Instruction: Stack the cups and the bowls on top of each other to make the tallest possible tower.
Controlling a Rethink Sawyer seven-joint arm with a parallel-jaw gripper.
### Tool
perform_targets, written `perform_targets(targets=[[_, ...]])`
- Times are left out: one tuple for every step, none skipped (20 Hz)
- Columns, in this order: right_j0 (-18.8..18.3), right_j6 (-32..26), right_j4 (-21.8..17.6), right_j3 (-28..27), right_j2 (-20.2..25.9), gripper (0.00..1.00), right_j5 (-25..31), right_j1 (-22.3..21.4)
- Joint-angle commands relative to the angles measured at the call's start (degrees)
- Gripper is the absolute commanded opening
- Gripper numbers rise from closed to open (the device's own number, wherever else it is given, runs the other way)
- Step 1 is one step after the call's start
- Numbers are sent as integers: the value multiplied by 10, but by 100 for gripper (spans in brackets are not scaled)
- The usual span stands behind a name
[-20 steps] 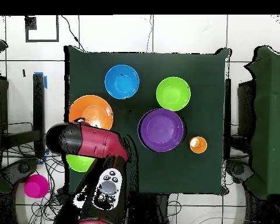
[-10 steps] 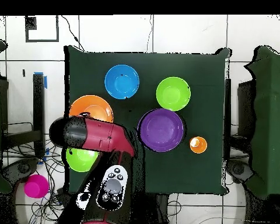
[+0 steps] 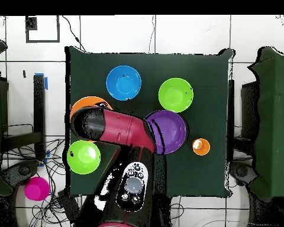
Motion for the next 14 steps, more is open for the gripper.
perform_targets(targets=[[-16,-4,-40,-15,46,100,-4,41],[-18,3,-37,-13,51,100,-16,46],[-20,9,-34,-10,55,100,-28,52],[-23,14,-31,-8,60,100,-37,59],[-25,16,-31,-8,63,100,-50,68],[-32,16,-28,-4,73,100,-62,76],[-39,16,-24,1,84,100,-79,83],[-42,18,-22,2,90,100,-92,91],[-40,24,-21,2,90,100,-106,97],[-37,32,-21,0,88,100,-119,103],[-34,40,-19,-1,88,100,-129,109],[-30,48,-16,-3,87,100,-140,116],[-26,56,-12,-6,87,100,-150,123],[-23,61,-8,-9,88,100,-162,130]])
